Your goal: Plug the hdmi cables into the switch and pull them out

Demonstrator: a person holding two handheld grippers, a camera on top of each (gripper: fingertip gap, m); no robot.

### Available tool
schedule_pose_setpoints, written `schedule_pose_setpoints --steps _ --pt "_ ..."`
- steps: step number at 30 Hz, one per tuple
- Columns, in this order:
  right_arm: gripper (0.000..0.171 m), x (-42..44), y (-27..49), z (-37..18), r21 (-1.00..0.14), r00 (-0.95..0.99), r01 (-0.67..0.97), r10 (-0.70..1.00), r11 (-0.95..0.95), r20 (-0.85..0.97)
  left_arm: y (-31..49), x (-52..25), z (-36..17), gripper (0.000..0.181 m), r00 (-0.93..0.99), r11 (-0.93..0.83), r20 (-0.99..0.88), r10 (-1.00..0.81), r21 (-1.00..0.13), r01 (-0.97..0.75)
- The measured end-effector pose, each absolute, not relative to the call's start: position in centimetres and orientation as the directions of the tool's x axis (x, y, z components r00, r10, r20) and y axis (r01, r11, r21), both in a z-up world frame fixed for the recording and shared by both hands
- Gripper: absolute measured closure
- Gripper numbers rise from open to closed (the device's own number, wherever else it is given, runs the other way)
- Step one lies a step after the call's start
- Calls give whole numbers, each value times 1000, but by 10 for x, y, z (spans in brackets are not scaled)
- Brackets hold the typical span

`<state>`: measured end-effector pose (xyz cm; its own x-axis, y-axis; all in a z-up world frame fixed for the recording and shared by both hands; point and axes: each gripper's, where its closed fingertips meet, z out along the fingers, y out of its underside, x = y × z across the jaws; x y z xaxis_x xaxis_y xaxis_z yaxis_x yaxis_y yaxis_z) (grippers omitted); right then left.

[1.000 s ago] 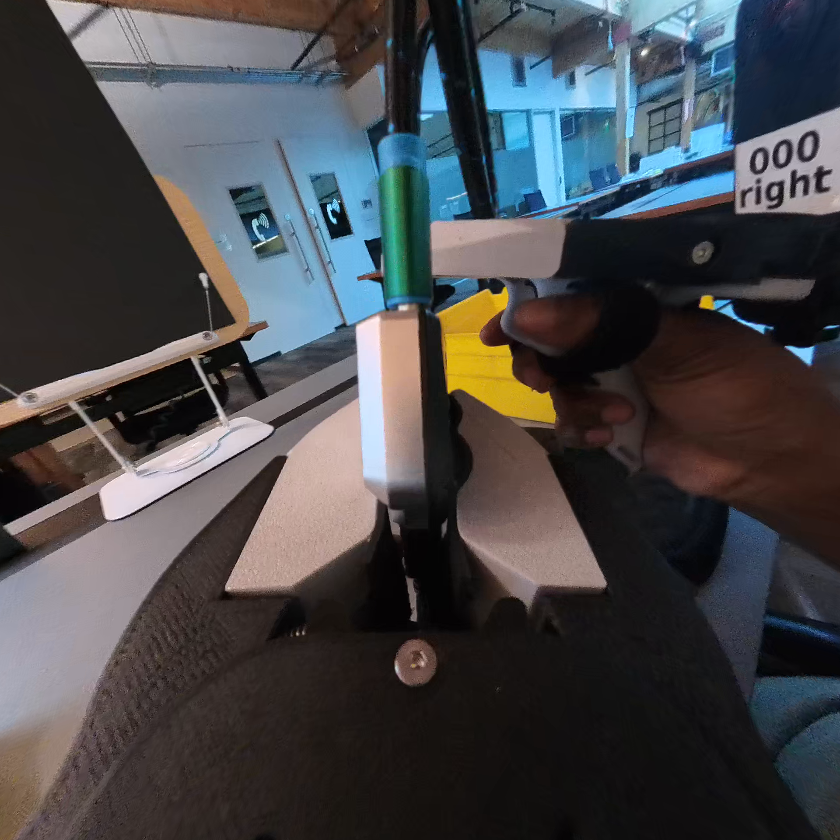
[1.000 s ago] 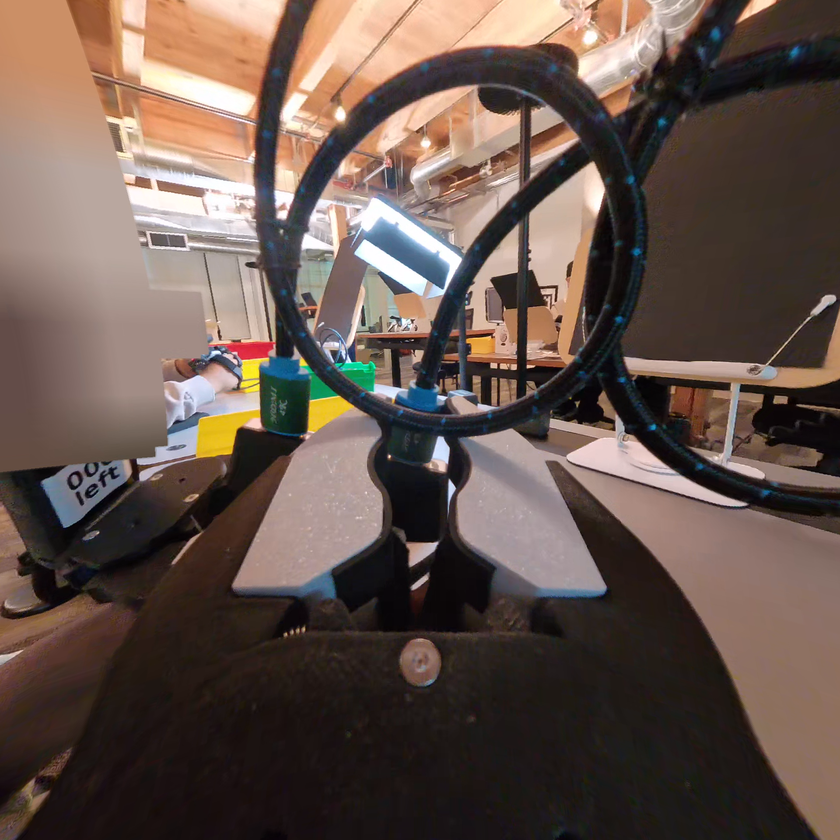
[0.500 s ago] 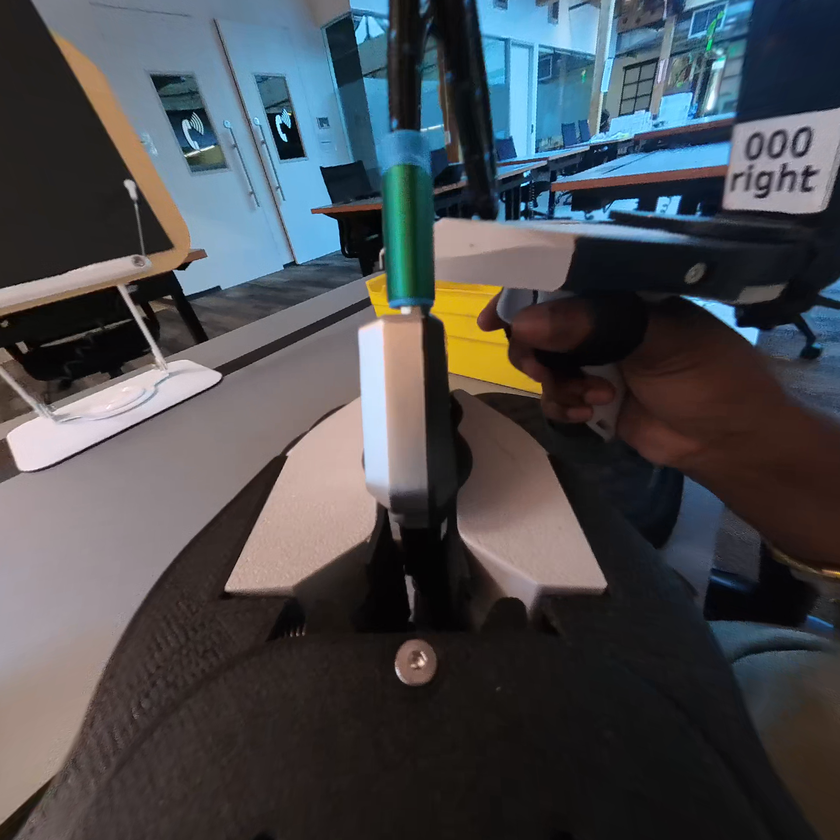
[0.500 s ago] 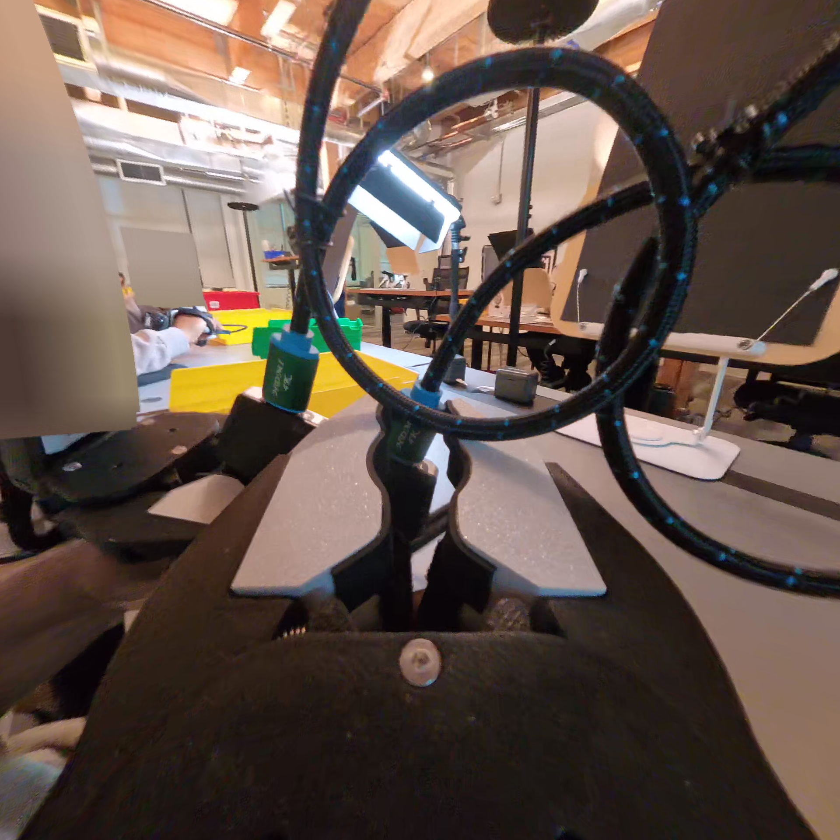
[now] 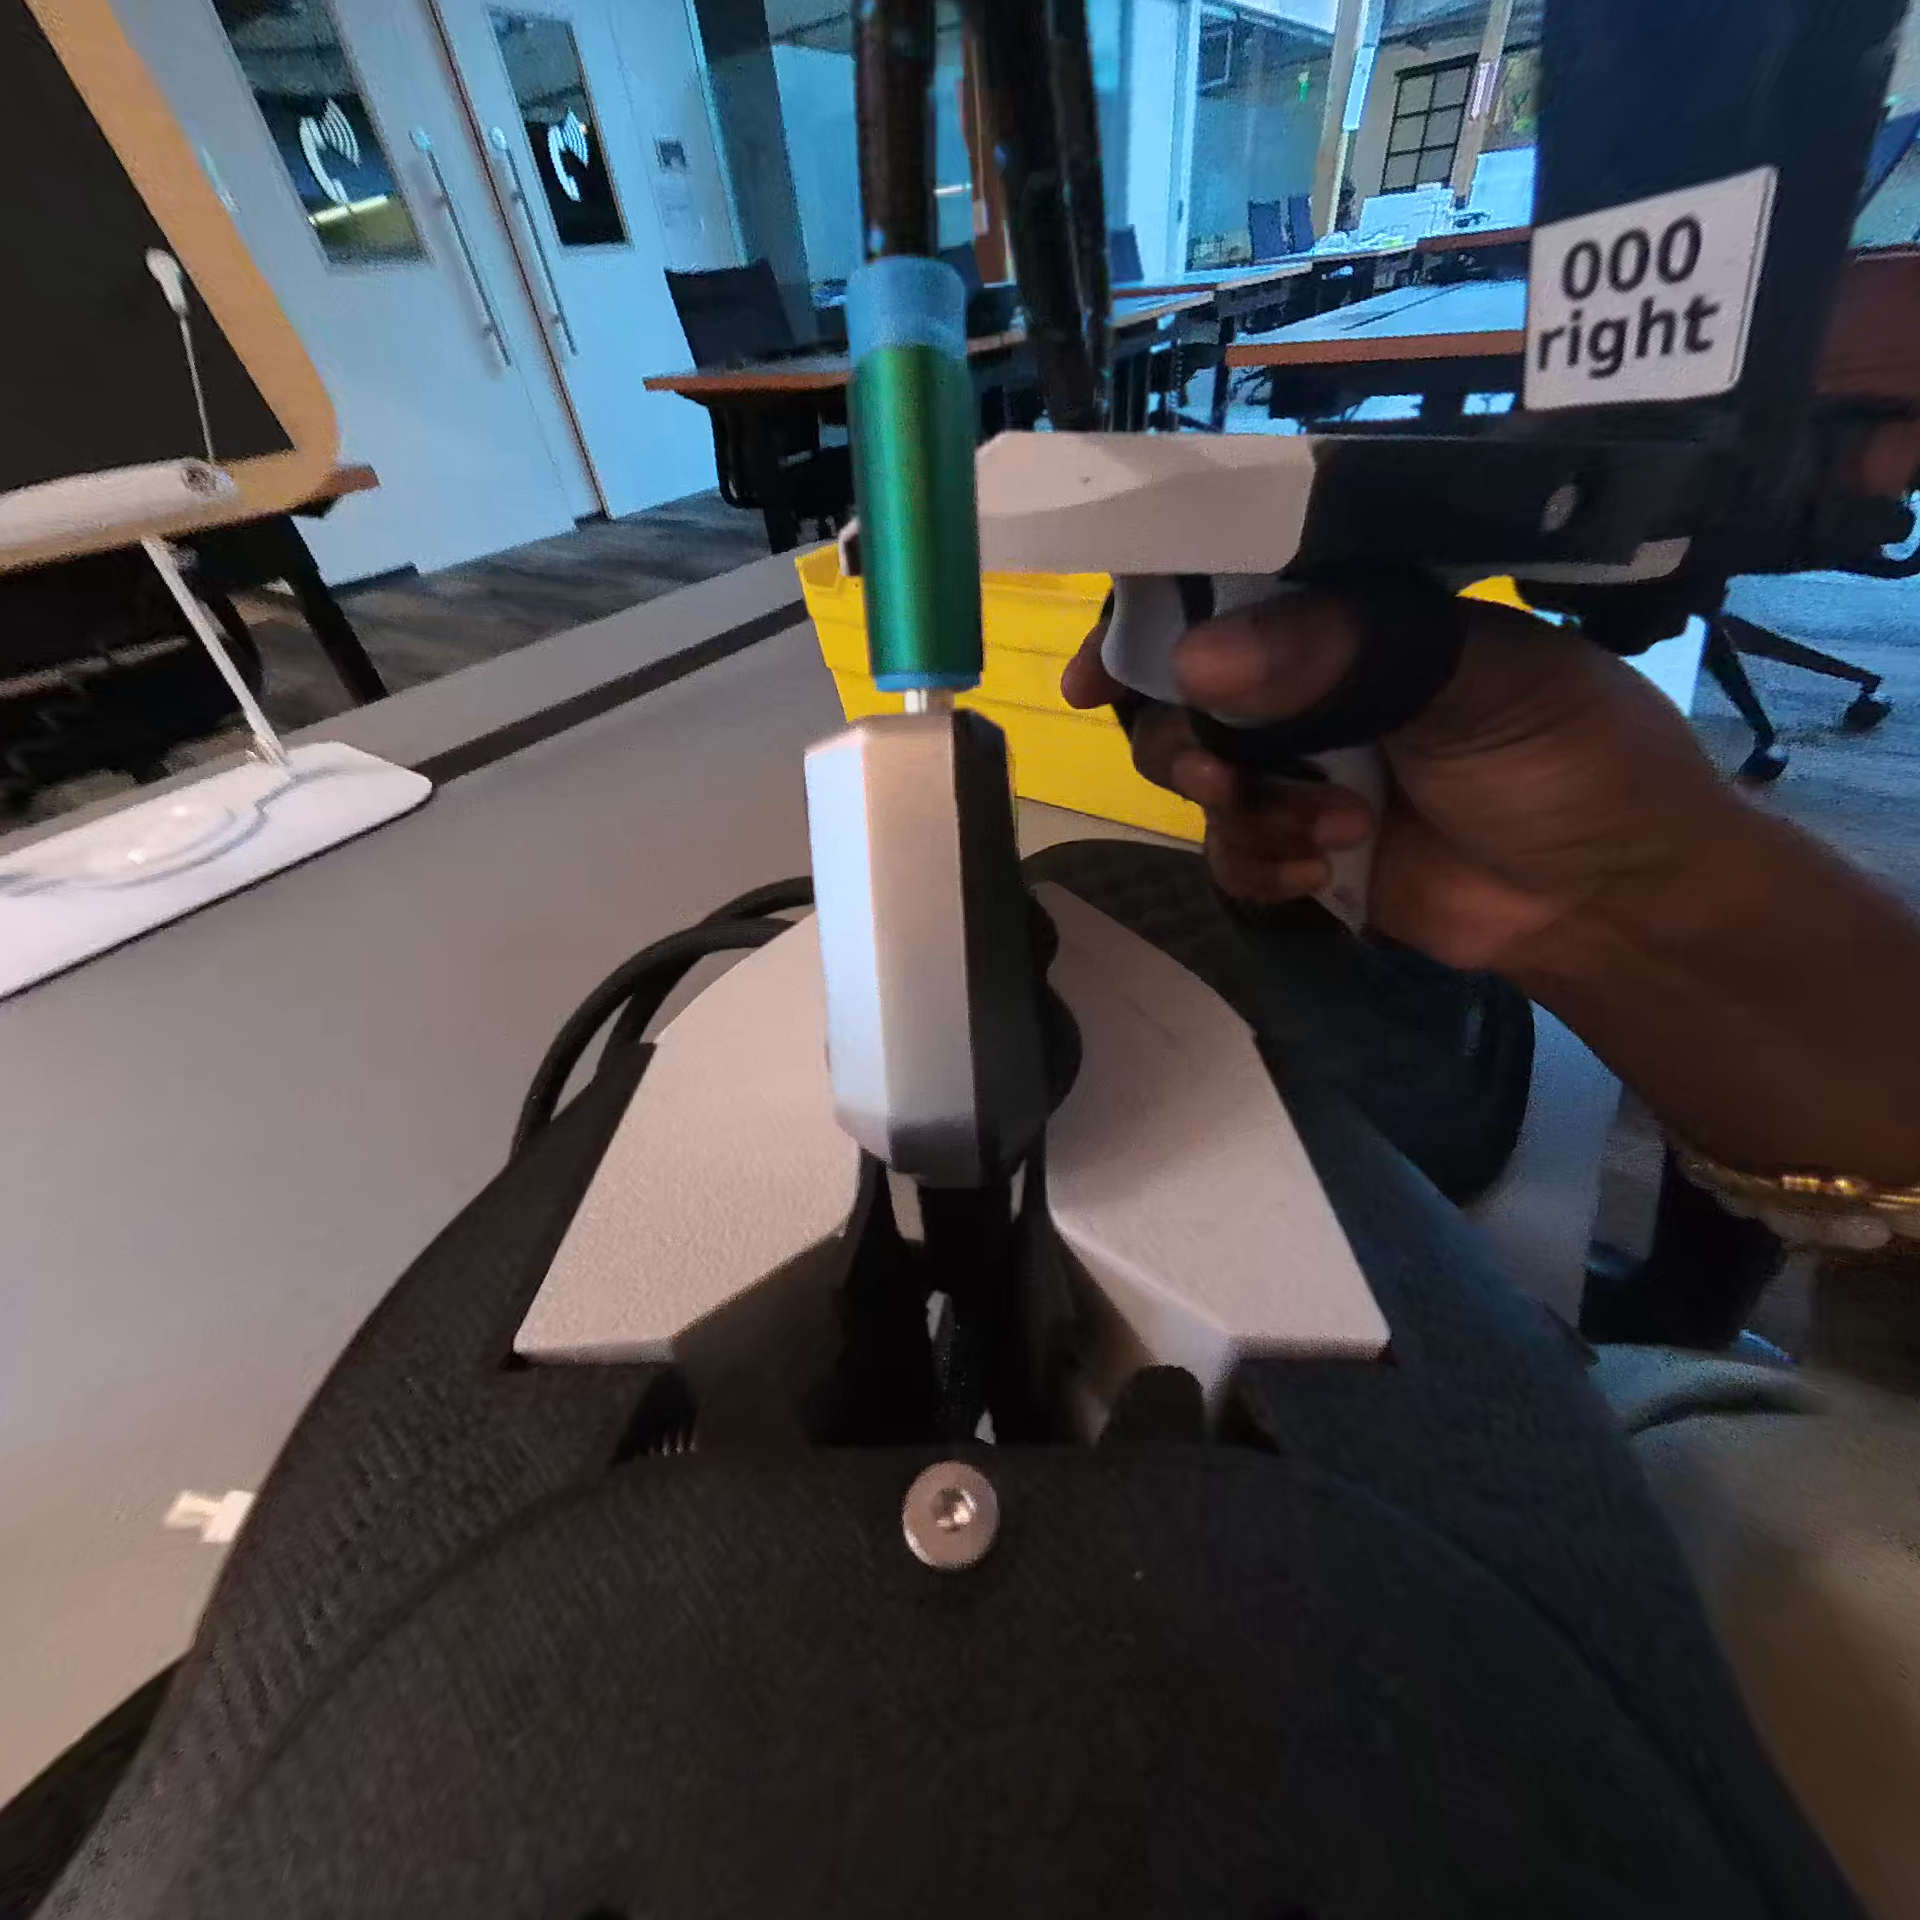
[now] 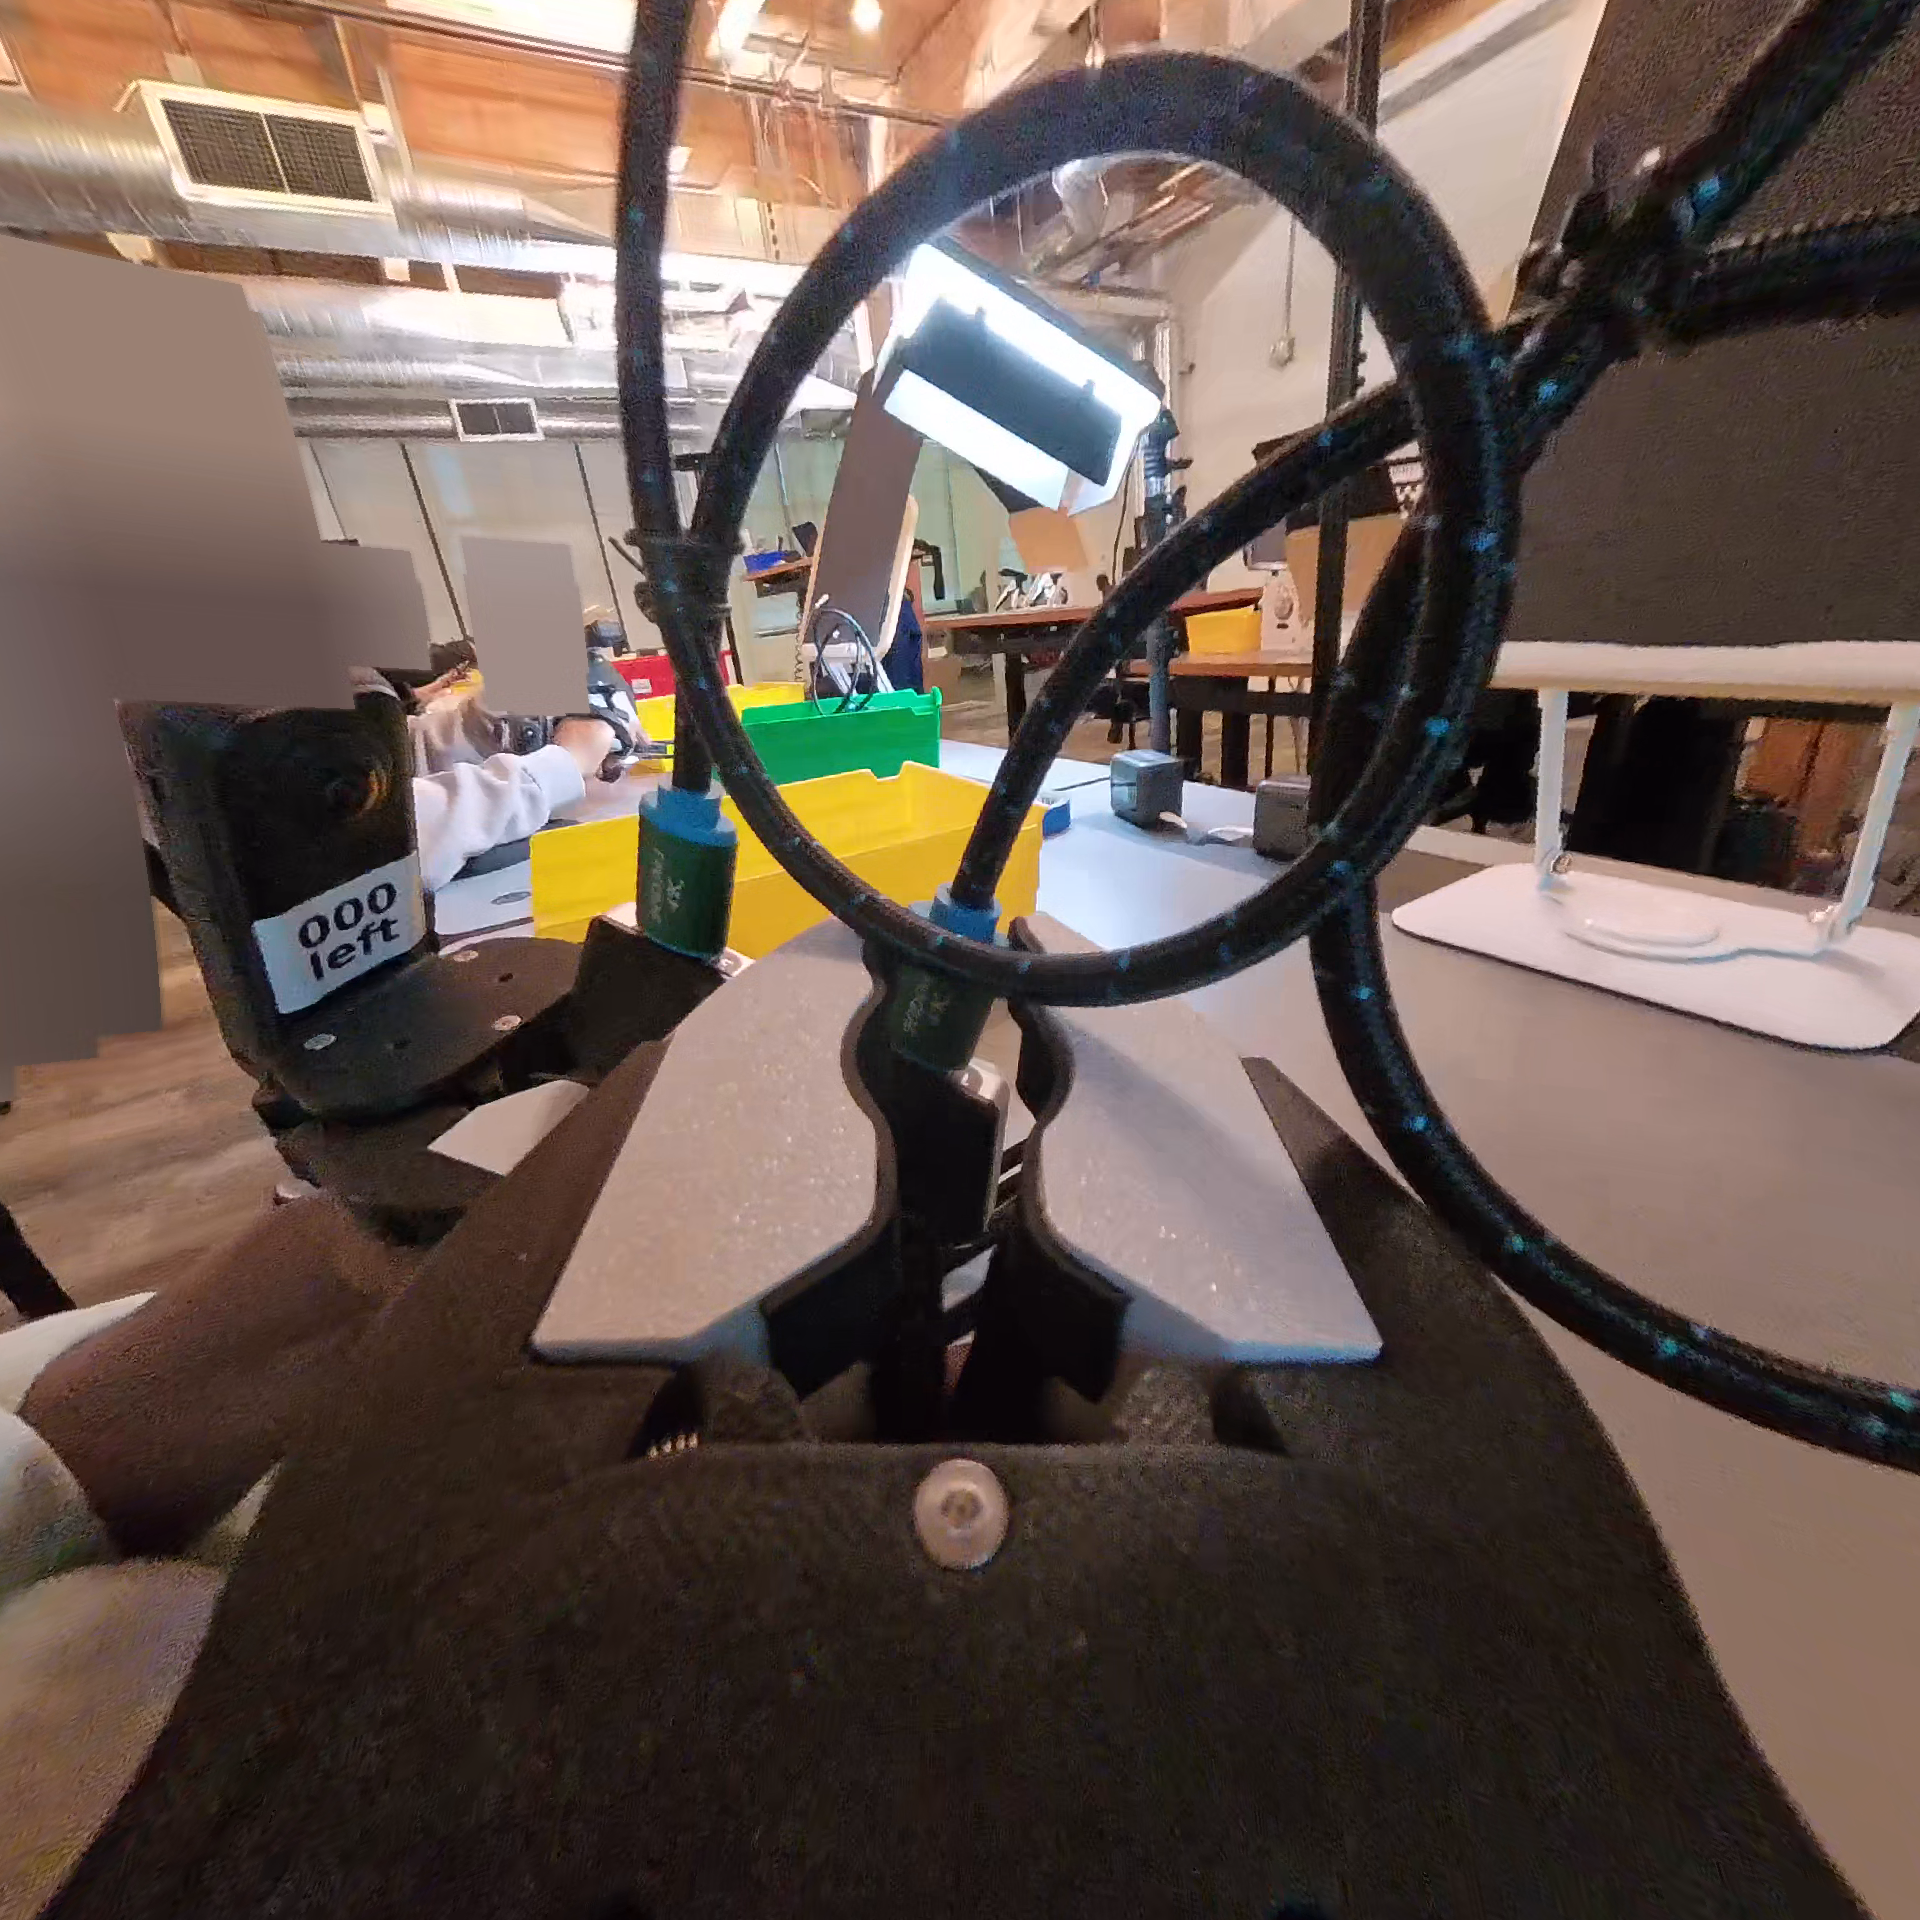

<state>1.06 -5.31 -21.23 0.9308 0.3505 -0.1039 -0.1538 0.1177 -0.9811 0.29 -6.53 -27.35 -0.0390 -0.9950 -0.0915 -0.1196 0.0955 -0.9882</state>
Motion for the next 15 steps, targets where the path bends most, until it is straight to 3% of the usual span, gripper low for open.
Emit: schedule_pose_setpoints --steps 4,6,9,11,12,15 --pt "152 4 -46 -218 -983 939 -145 327 112 -102 -56 -3 -281 157 -86 35 -24 -996 -991 -127" --pt "153 -2 -50 -210 -971 899 -204 416 121 -137 -63 -6 -274 158 -164 -12 25 -986 -997 -80" --pt "155 -12 -64 -198 -933 716 -357 656 51 -238 -81 -22 -259 158 -402 -214 217 -890 -975 -54" --pt "139 -8 -62 -202 -932 694 -361 672 16 -257 -82 -28 -253 159 -459 -285 277 -844 -957 -52" --pt "139 -12 -63 -205 -941 683 -339 690 7 -241 -81 -29 -253 159 -463 -298 291 -837 -953 -61" --pt "153 -22 -67 -203 -924 618 -381 744 1 -254 -80 -31 -252 159 -488 -344 329 -809 -937 -62"
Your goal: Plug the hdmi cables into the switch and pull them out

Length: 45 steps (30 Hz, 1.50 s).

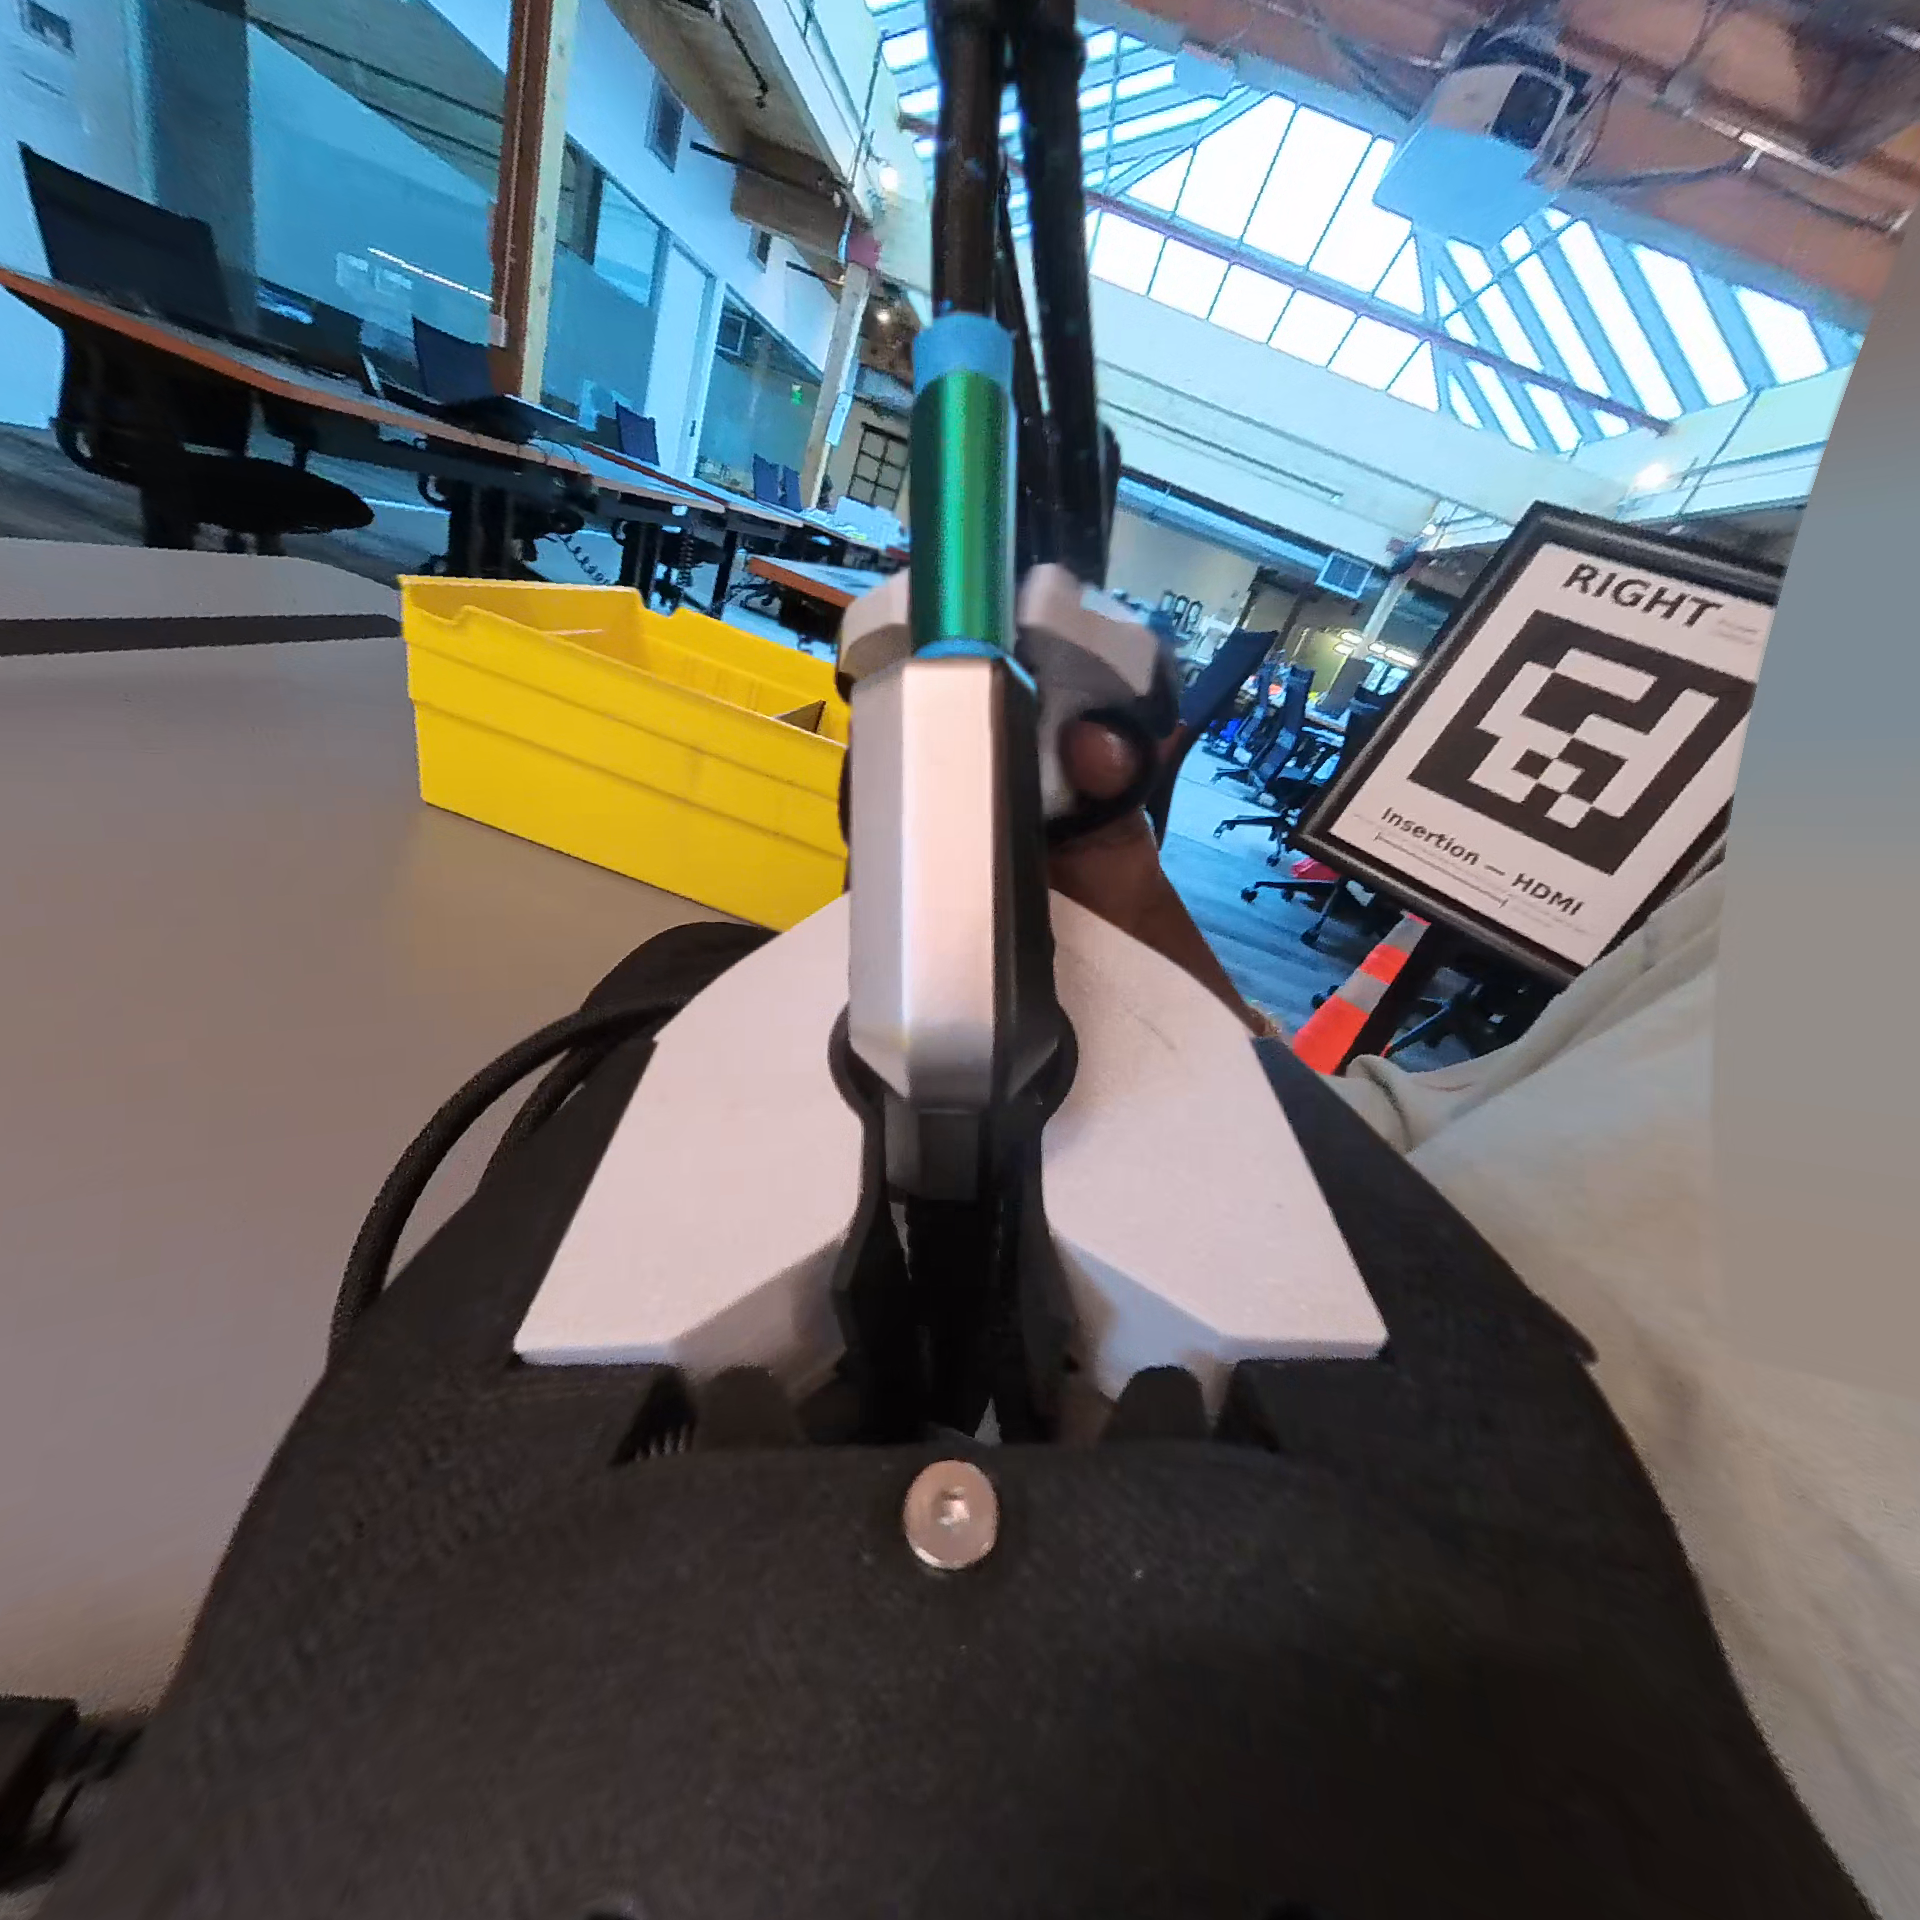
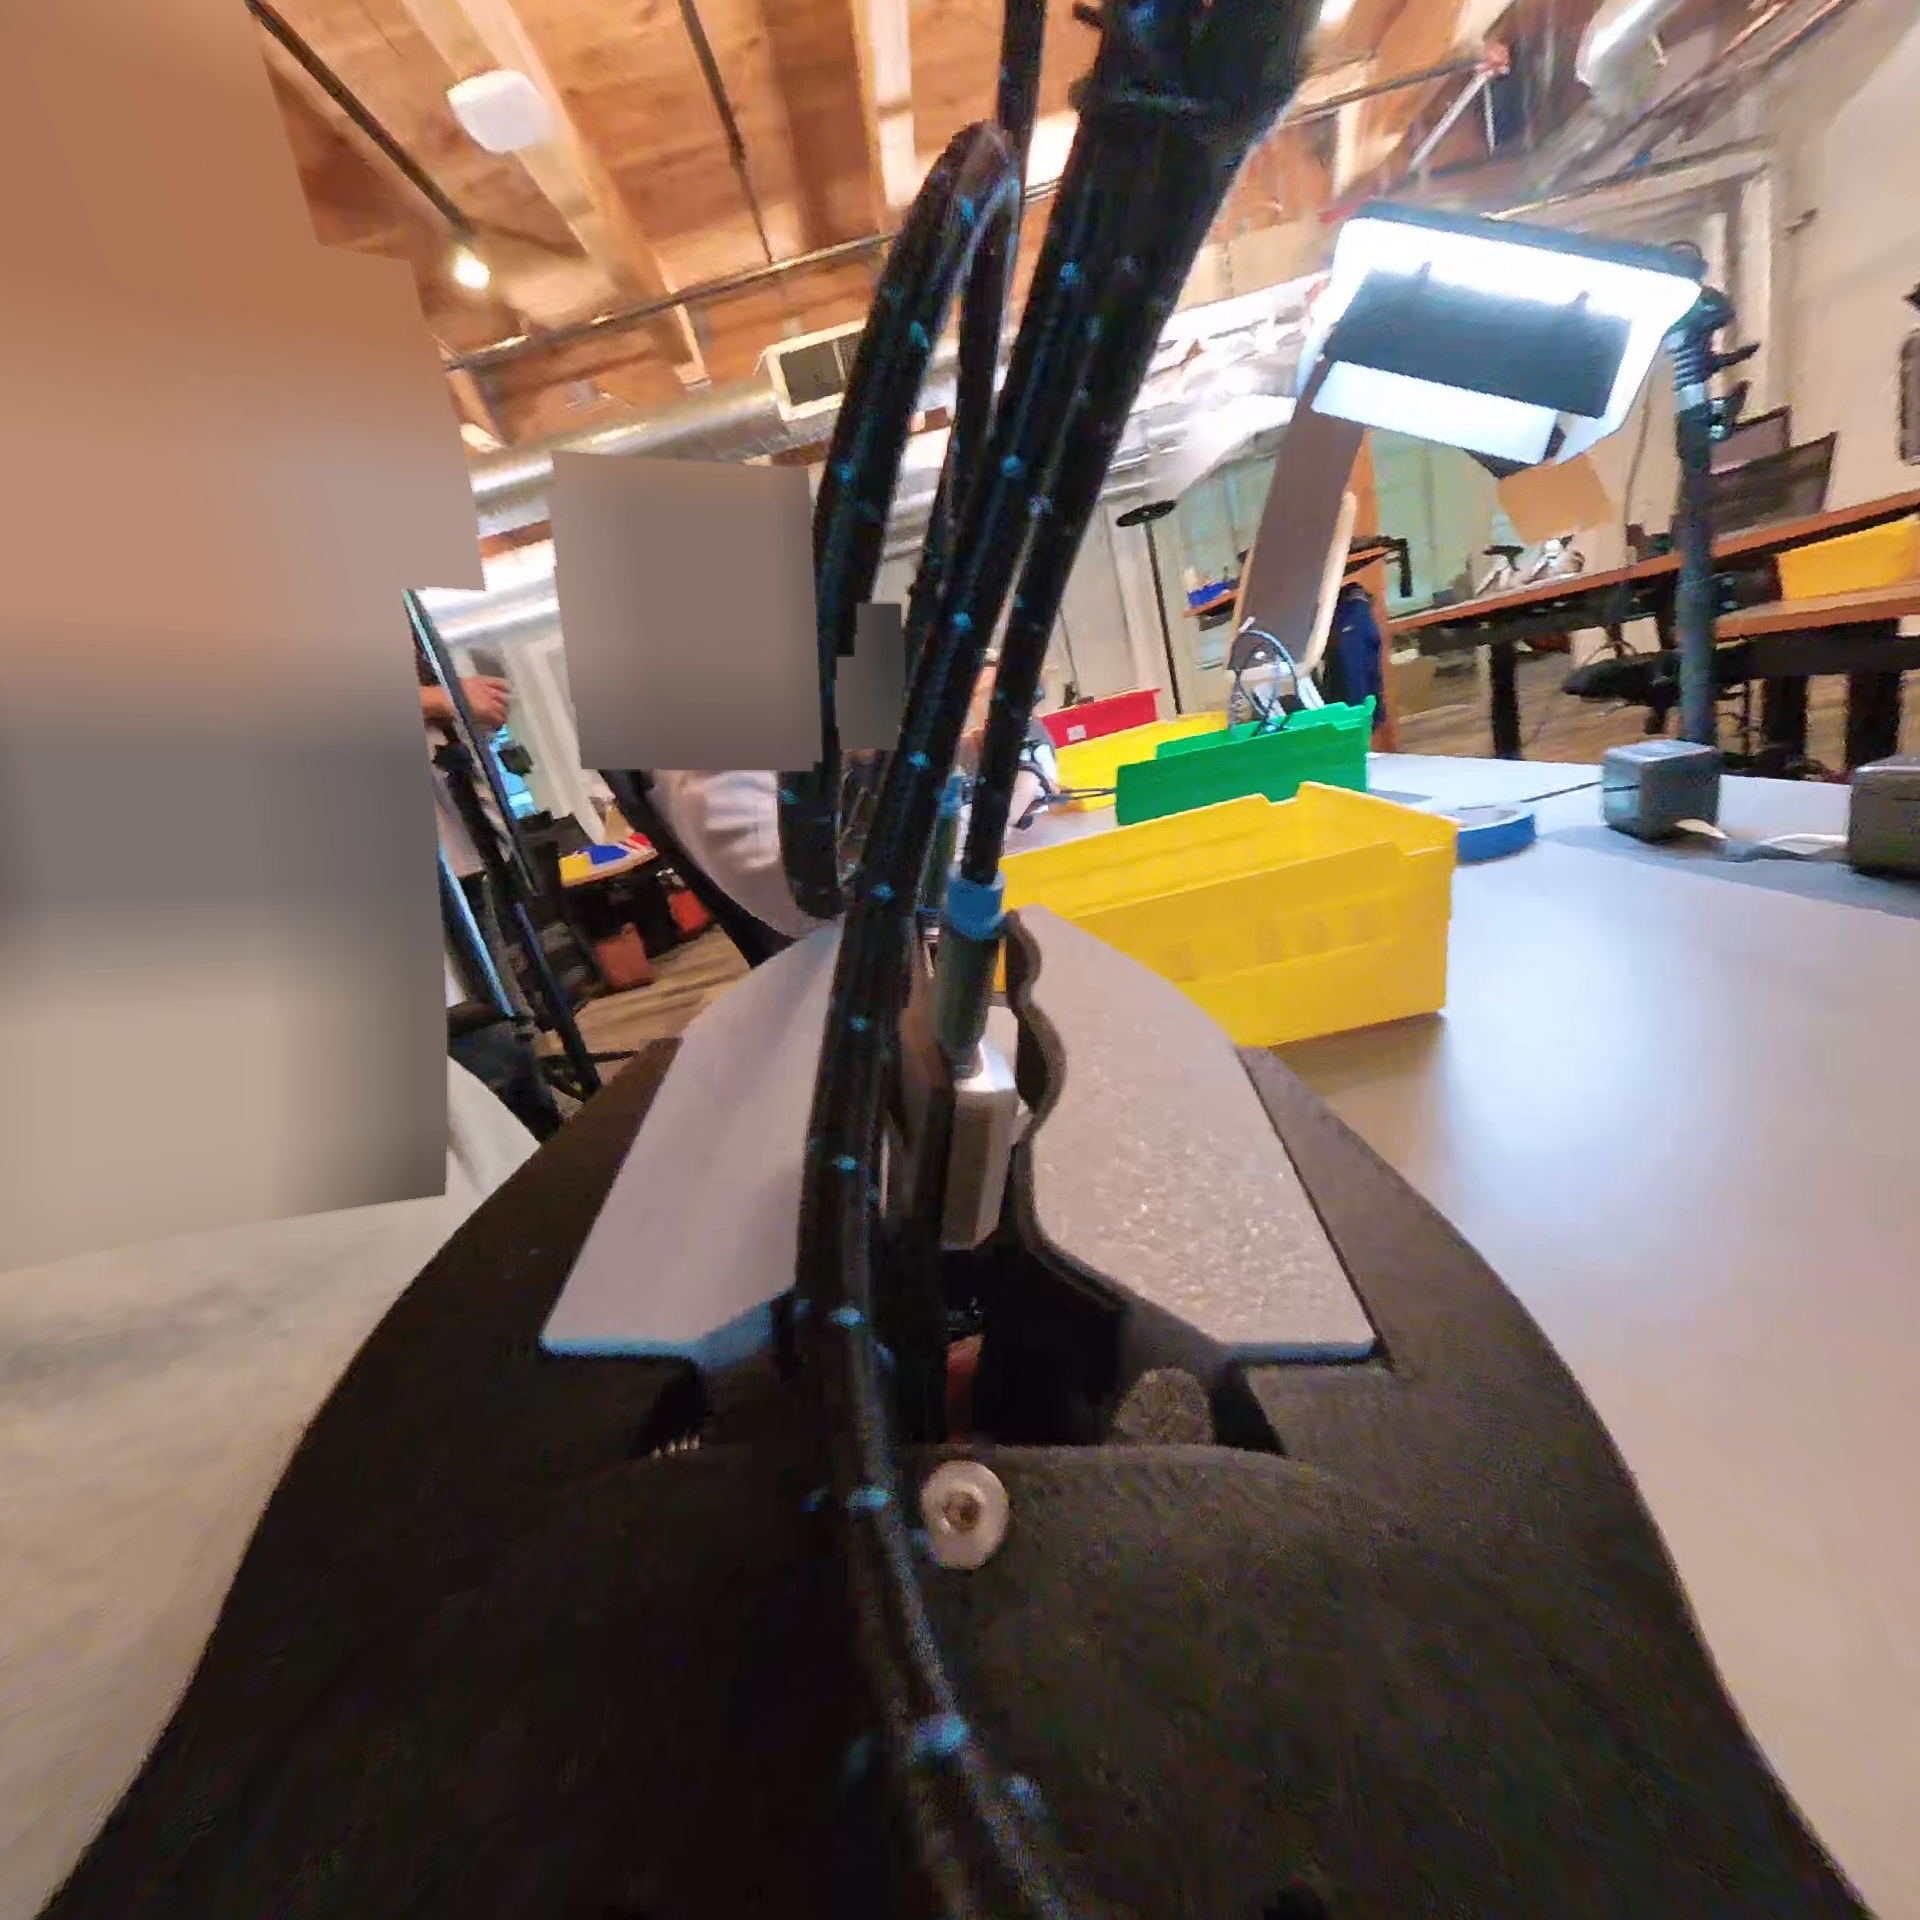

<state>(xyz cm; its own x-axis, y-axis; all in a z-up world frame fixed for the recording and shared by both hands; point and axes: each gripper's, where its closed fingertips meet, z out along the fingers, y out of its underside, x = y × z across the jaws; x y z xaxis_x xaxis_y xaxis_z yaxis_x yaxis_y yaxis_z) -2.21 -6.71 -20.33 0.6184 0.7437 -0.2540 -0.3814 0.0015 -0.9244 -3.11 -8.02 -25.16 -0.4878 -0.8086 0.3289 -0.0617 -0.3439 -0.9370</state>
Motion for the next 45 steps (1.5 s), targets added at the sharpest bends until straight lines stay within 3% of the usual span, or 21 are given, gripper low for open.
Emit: schedule_pose_setpoints --steps 1,10,13,18,23,28,34,35,36,38,42,45 --pt "162 -21 -65 -205 -922 626 -388 738 11 -255 -81 -31 -252 159 -494 -353 338 -801 -933 -67" --pt "160 -27 -64 -206 -884 560 -467 772 -6 -301 -83 -33 -248 157 -529 -396 368 -765 -916 -64" --pt "160 -33 -68 -205 -864 508 -502 797 -35 -327 -87 -35 -236 137 -554 -394 326 -766 -919 4" --pt "160 -35 -69 -207 -859 477 -508 808 -69 -347 -89 -35 -239 154 -488 -247 195 -851 -968 44" --pt "161 -24 -71 -203 -892 594 -451 754 23 -281 -96 -27 -249 157 -519 -366 360 -776 -926 -94" --pt "161 -24 -69 -199 -835 555 -550 761 34 -335 -97 -28 -250 157 -529 -385 380 -759 -917 -106" --pt "159 -35 -78 -207 -973 630 -229 757 -34 -174 -104 -36 -256 157 -579 -333 354 -735 -932 -147" --pt "165 -35 -77 -202 -970 625 -243 760 -28 -179 -105 -35 -253 157 -575 -338 350 -739 -932 -132" --pt "160 -36 -75 -197 -951 604 -309 768 -21 -213 -104 -35 -249 157 -571 -350 350 -743 -930 -114" --pt "160 -37 -70 -194 -868 530 -495 785 -22 -322 -97 -34 -247 157 -545 -363 348 -763 -928 -84" --pt "161 -29 -73 -209 -944 635 -330 735 -18 -236 -91 -37 -253 159 -569 -404 402 -717 -905 -130" --pt "161 -28 -74 -208 -917 589 -395 753 -49 -294 -95 -35 -258 158 -547 -347 369 -751 -926 -148"
